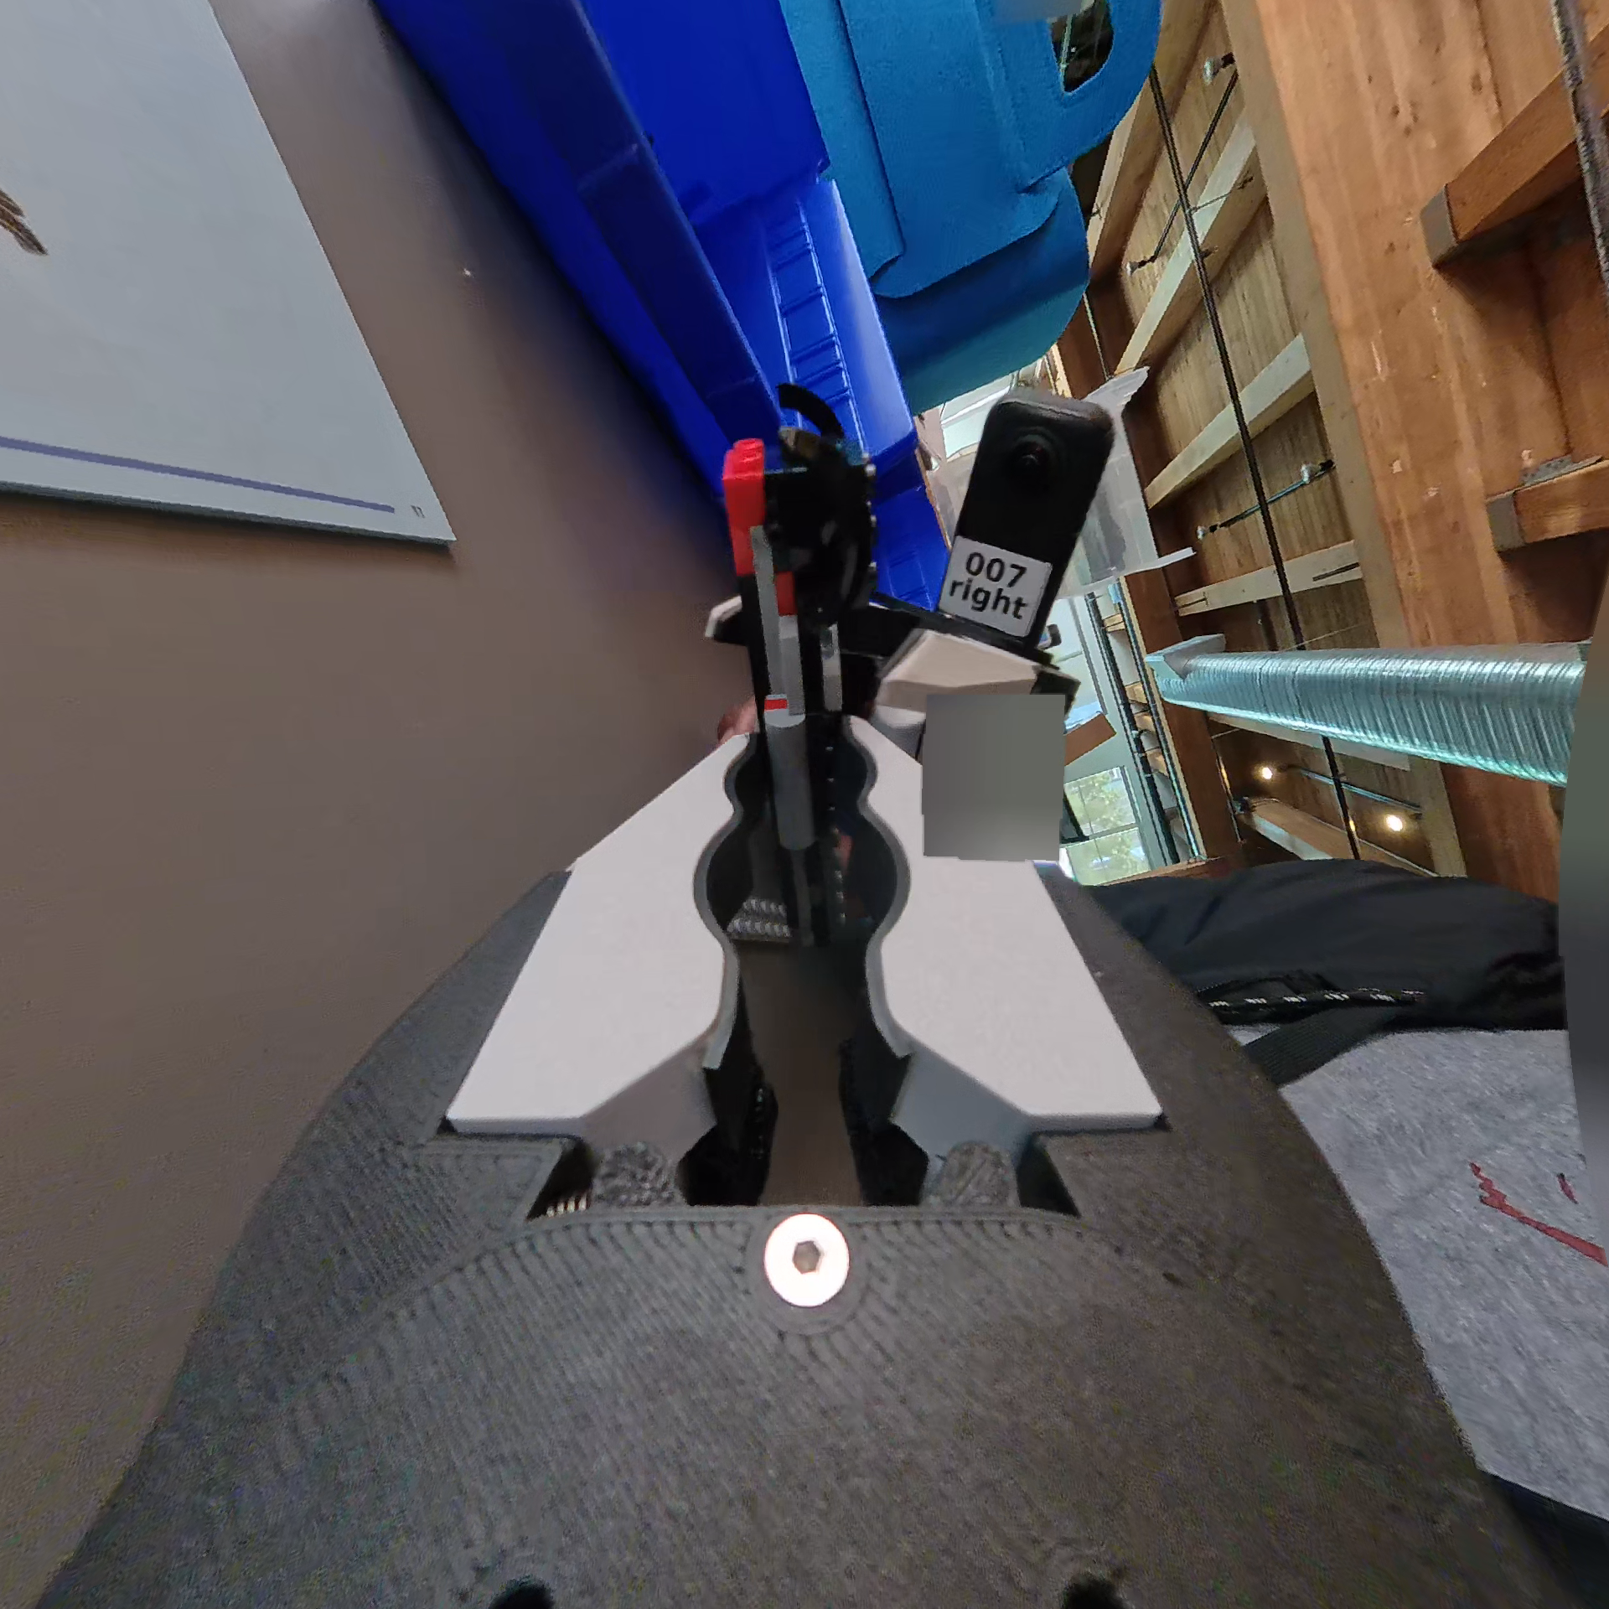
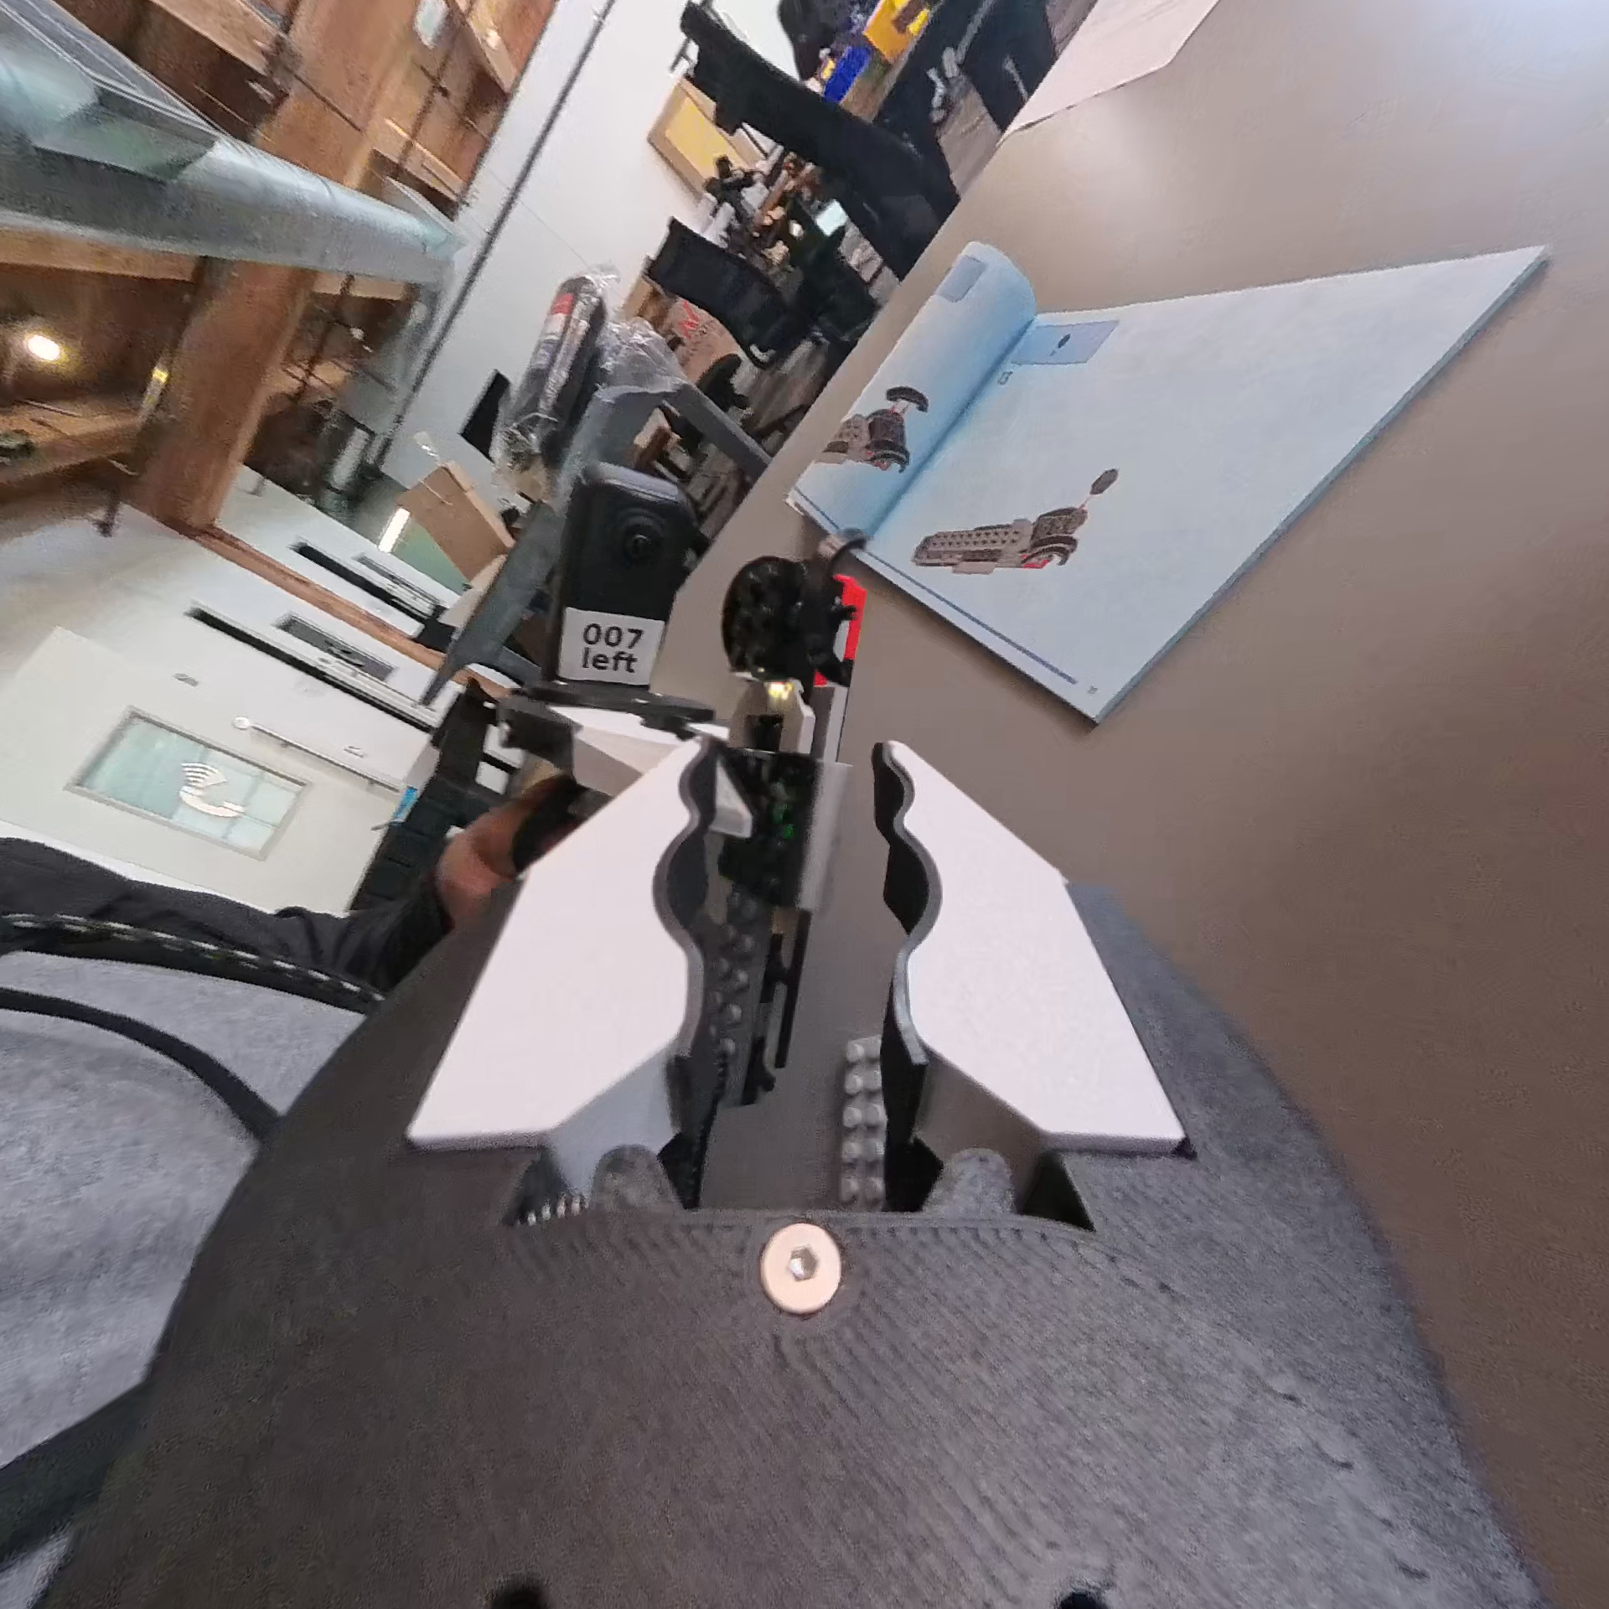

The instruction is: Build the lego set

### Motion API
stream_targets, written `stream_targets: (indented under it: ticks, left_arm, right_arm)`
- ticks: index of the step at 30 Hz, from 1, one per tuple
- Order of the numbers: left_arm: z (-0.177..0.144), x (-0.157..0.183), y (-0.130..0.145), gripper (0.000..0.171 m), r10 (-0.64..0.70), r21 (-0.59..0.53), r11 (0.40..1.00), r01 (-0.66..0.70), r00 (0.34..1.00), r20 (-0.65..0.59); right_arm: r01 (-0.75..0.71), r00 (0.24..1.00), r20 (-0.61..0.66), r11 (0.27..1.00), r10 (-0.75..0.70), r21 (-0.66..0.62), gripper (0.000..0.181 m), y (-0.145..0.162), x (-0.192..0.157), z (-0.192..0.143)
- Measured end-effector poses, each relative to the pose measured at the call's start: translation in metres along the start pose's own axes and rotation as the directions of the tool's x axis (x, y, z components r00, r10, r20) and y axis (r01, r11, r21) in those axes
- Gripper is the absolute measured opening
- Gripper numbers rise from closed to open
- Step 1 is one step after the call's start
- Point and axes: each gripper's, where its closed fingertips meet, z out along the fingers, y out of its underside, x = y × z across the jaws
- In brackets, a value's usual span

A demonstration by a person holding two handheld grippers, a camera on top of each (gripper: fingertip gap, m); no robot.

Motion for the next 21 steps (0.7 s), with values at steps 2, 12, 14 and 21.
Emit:
stream_targets:
  ticks: [2,12,14,21]
  left_arm:
    - [-0.0006,0.0009,-0.0004,0.015,-0.007,0.001,1.000,0.007,1.000,-0.011]
    - [0.0013,0.0068,0.0050,0.015,0.029,-0.025,0.999,-0.030,0.999,-0.032]
    - [0.0019,0.0075,0.0062,0.015,0.039,-0.031,0.999,-0.040,0.999,-0.032]
    - [0.0024,0.0089,0.0073,0.015,0.068,-0.031,0.997,-0.069,0.997,-0.026]
  right_arm:
    - [-0.049,0.998,0.036,0.999,0.049,0.013,0.038,-0.0025,-0.0018,-0.0005]
    - [-0.222,0.968,0.122,0.975,0.218,0.014,0.031,-0.0039,-0.0030,0.0015]
    - [-0.240,0.963,0.132,0.971,0.236,0.015,0.028,-0.0040,-0.0031,0.0012]
    - [-0.249,0.959,0.149,0.968,0.241,0.038,0.021,-0.0046,-0.0061,-0.0001]
